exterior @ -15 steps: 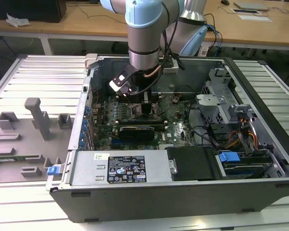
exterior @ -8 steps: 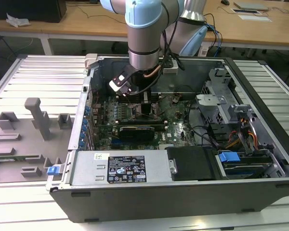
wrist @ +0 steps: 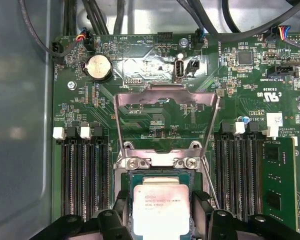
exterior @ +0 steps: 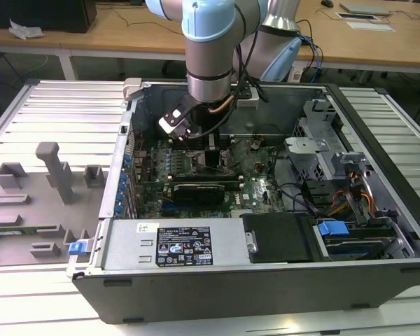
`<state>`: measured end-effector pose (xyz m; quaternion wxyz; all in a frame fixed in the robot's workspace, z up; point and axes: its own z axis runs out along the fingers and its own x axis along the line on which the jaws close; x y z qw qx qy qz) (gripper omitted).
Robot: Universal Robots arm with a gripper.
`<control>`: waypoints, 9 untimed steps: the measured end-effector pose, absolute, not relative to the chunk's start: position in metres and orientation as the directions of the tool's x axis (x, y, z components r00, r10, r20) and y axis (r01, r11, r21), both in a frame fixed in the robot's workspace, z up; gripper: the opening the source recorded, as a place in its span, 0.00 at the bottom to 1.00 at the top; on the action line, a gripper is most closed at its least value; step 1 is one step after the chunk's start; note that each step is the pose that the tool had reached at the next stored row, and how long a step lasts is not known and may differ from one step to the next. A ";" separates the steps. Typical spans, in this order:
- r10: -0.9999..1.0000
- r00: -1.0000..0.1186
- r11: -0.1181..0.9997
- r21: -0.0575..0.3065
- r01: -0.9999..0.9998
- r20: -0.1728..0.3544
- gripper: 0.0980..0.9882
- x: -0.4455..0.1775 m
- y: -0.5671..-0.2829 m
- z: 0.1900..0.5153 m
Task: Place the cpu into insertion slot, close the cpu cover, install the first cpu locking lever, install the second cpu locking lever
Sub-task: 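Place the cpu into insertion slot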
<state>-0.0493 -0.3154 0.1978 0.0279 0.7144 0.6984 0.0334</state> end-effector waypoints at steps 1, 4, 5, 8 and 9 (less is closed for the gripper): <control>1.000 0.022 -0.023 0.087 0.996 0.009 0.58 -0.049 -0.315 0.198; 1.000 0.022 -0.023 0.087 0.996 0.009 0.58 -0.049 -0.315 0.203; 1.000 0.022 -0.023 0.087 0.996 0.009 0.58 -0.049 -0.315 0.205; 1.000 0.022 -0.023 0.087 0.996 0.009 0.58 -0.049 -0.315 0.206; 1.000 0.022 -0.023 0.087 0.996 0.009 0.58 -0.049 -0.315 0.206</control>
